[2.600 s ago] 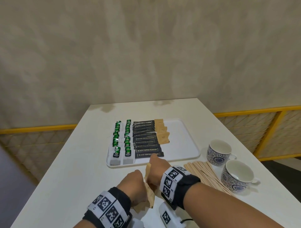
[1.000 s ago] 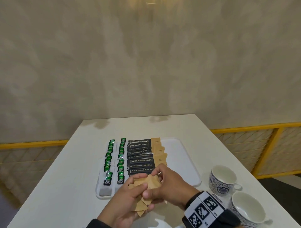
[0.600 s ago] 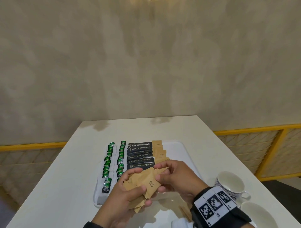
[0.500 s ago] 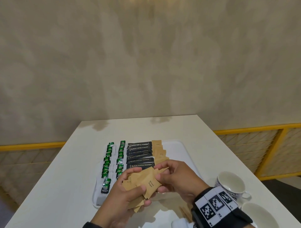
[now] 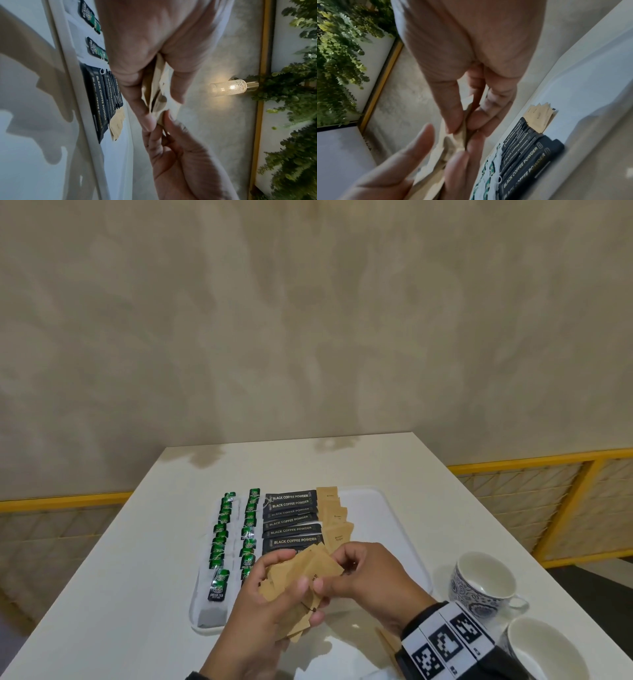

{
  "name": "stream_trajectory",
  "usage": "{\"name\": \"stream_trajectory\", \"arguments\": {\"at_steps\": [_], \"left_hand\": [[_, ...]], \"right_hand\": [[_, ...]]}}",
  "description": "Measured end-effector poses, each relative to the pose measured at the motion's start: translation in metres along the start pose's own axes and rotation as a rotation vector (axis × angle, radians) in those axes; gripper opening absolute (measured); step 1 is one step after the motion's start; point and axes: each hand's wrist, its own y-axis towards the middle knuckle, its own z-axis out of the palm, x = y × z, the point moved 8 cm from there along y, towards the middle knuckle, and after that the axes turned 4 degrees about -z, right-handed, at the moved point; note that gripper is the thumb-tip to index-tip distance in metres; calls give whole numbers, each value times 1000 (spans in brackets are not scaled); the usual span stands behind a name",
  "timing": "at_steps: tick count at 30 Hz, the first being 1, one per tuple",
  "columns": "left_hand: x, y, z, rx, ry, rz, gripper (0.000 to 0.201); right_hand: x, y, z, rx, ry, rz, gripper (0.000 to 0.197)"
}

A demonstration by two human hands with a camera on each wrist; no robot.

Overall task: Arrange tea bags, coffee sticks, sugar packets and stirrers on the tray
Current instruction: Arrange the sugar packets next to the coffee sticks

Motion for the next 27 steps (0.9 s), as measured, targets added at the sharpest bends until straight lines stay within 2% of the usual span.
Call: {"name": "stream_trajectory", "arguments": {"at_steps": [2, 5, 9, 14, 16, 18, 20, 22, 24, 27], "left_hand": [[6, -1, 1, 35, -74, -106, 38], [17, -1, -1, 66, -139, -259, 32], [22, -5, -1, 84, -158, -357, 41], [25, -1, -11, 40, -145, -350, 50], [22, 2, -16, 9, -188, -322, 52], [18, 3, -20, -19, -190, -276, 50], [13, 4, -24, -37, -170, -235, 48], [9, 4, -26, -46, -164, -213, 47], [6, 4, -27, -48, -171, -198, 49], [5, 3, -26, -45, -166, -176, 47]], "right_hand": [[2, -2, 2, 74, -58, -7, 22], [7, -7, 5, 193, -115, -10, 20], [14, -9, 11, 284, -65, -43, 22], [16, -7, 9, 346, 91, -17, 19], [16, -3, 0, 314, 215, 38, 18], [14, 9, -20, 165, 221, 108, 13], [11, 24, -49, -50, 81, 174, 8], [9, 39, -72, -198, -91, 210, 17], [4, 52, -80, -219, -247, 238, 30], [-13, 63, -71, -120, -461, 333, 36]]}}
